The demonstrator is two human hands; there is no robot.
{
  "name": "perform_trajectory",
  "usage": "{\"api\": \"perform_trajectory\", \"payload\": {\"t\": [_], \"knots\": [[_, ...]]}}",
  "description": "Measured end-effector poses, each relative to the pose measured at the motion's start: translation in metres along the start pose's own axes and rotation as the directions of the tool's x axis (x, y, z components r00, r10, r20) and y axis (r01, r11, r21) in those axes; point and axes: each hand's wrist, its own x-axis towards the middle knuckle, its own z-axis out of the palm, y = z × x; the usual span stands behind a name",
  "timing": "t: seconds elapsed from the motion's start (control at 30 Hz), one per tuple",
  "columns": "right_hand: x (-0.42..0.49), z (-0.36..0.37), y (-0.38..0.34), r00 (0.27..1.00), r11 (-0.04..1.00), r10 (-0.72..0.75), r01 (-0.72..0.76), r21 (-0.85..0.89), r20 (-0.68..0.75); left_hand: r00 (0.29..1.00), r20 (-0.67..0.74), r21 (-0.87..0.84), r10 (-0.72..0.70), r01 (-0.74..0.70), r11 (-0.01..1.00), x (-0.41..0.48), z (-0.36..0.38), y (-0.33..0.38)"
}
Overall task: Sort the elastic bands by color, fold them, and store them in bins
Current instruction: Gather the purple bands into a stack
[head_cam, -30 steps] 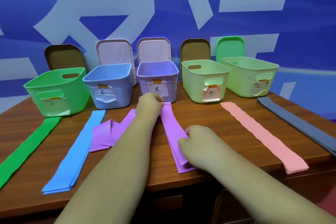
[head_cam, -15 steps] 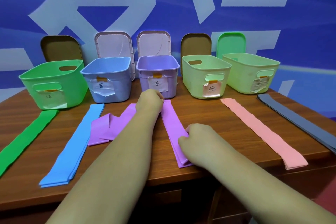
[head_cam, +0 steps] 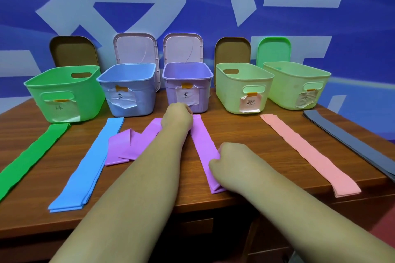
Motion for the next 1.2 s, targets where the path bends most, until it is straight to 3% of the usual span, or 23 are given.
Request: {"api": "perform_trajectory", "payload": {"t": [0.3,0.57,0.63,0.77,0.93,1.0,1.07,1.2], "knots": [[-0.003,0.006,-0.002,1.0,0.989,0.023,-0.023,-0.145,-0.001,1.0,-0.018,0.011,0.003,-0.002,1.0,-0.001,0.002,-0.002],[0.019,-0.006,0.006,1.0,0.998,-0.009,0.008,-0.067,-0.025,0.999,-0.042,-0.037,0.031,-0.032,0.999,-0.009,-0.001,-0.002],[0.035,-0.008,0.009,0.994,0.998,-0.054,0.055,0.001,-0.094,0.998,-0.062,-0.08,0.032,-0.037,0.996,-0.012,-0.003,0.0],[0.065,0.002,0.022,0.927,0.955,-0.251,0.284,0.084,-0.278,0.991,-0.113,-0.15,0.077,-0.094,0.984,-0.02,-0.015,0.008],[0.079,0.014,0.035,0.897,0.928,-0.296,0.352,0.124,-0.327,0.985,-0.091,-0.26,0.146,-0.165,0.951,-0.037,-0.043,0.015],[0.08,0.015,0.036,0.899,0.925,-0.311,0.361,0.119,-0.308,0.989,-0.029,-0.188,0.148,-0.15,0.971,-0.041,-0.063,0.012],[0.082,0.016,0.037,0.902,0.923,-0.315,0.364,0.126,-0.294,0.989,0.088,-0.004,0.123,-0.123,0.992,-0.043,-0.085,0.006],[0.084,0.015,0.038,0.914,0.929,-0.305,0.348,0.128,-0.269,0.962,0.271,0.356,-0.029,-0.073,0.932,-0.054,-0.119,-0.012]]}}
